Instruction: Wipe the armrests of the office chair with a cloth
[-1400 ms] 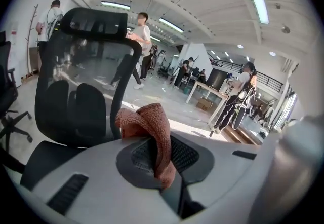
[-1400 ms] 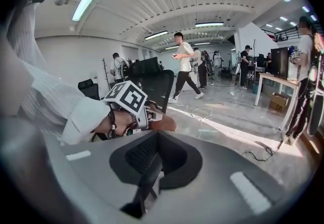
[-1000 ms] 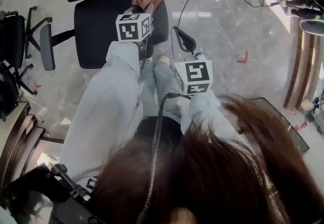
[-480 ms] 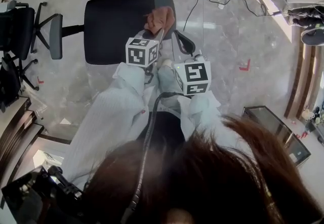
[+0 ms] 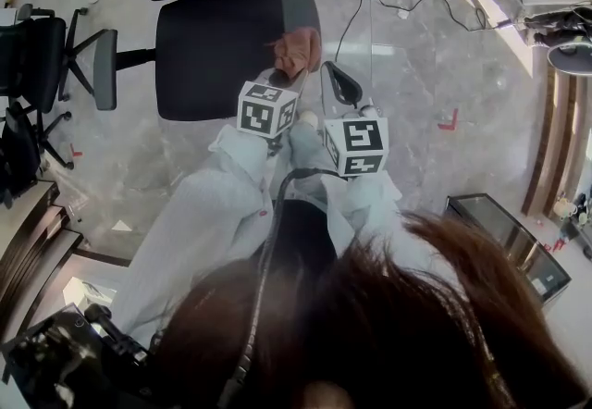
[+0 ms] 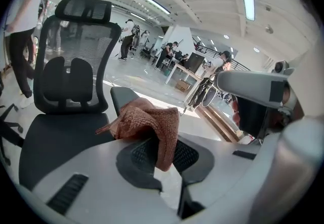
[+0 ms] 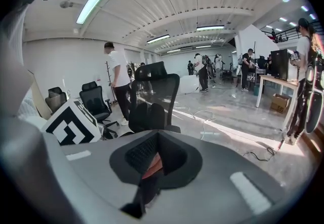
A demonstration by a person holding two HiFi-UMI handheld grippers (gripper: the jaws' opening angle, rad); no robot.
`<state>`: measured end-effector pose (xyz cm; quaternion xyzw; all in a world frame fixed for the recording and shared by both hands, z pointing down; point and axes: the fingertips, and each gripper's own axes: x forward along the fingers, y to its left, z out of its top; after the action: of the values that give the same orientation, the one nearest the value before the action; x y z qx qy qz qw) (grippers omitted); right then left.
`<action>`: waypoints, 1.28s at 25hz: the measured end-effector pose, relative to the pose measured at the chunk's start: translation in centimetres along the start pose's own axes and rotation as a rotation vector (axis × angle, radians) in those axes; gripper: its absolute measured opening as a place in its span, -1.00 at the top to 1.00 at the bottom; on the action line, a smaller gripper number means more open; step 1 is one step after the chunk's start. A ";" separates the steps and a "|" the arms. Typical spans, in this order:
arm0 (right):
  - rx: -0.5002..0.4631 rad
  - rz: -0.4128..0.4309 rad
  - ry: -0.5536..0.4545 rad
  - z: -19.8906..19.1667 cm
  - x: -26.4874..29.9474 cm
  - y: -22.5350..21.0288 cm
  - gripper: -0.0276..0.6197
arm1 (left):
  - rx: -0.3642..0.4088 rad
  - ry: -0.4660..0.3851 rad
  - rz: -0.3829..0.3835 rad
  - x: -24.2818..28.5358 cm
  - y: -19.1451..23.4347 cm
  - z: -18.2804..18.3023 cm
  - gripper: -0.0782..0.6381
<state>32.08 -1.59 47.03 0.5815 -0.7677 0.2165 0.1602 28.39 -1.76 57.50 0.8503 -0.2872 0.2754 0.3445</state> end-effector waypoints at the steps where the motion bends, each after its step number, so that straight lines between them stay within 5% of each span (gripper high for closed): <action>1: 0.005 -0.005 0.002 -0.1 0.1 -0.2 0.91 | 0.014 -0.002 -0.001 0.4 0.2 0.5 0.67; 19: 0.036 -0.054 0.099 -1.9 3.7 -4.8 0.91 | 0.050 -0.003 0.116 10.5 11.6 12.7 0.67; 32: 0.034 -0.053 0.057 -1.0 2.7 -4.5 0.91 | 0.054 0.049 0.059 6.5 8.0 6.5 0.67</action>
<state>35.70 -4.35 49.93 0.5978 -0.7433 0.2419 0.1777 29.20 -13.30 61.27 0.8435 -0.2961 0.3135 0.3202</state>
